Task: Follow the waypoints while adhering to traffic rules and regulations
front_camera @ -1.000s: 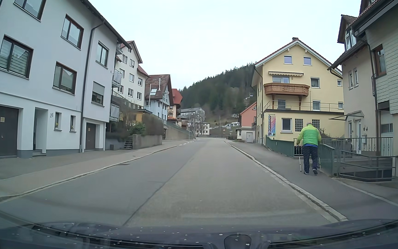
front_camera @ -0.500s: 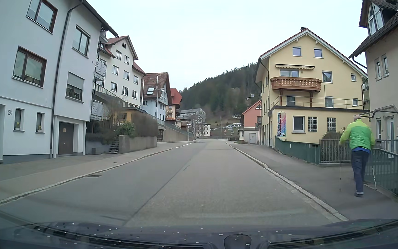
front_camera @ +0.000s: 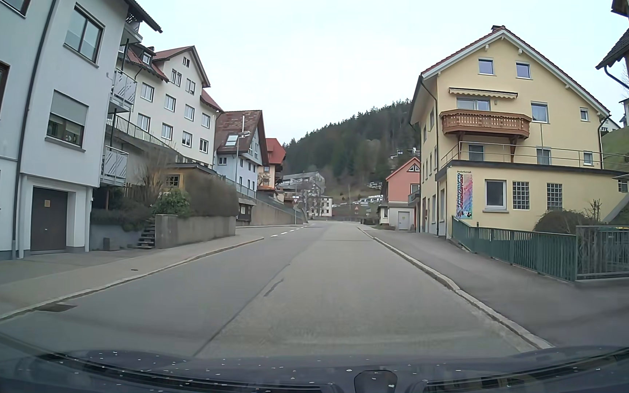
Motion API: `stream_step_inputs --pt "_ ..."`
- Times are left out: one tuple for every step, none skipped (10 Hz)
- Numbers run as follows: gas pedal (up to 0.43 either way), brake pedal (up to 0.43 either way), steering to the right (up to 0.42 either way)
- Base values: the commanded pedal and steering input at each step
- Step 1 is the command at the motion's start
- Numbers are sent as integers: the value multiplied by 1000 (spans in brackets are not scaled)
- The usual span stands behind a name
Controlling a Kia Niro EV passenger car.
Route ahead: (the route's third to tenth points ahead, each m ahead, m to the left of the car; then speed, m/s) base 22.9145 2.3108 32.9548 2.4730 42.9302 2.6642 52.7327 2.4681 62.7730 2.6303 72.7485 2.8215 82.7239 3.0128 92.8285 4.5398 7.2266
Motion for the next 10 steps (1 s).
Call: stream_step_inputs --pt "87 0 0" --pt "87 0 -1" --pt "87 0 -2" --pt "87 0 -2" --pt "87 0 -2" --pt "87 0 -2" --pt "87 0 -2" --pt "87 0 -2" --pt "87 0 -2" --pt "87 0 -2"
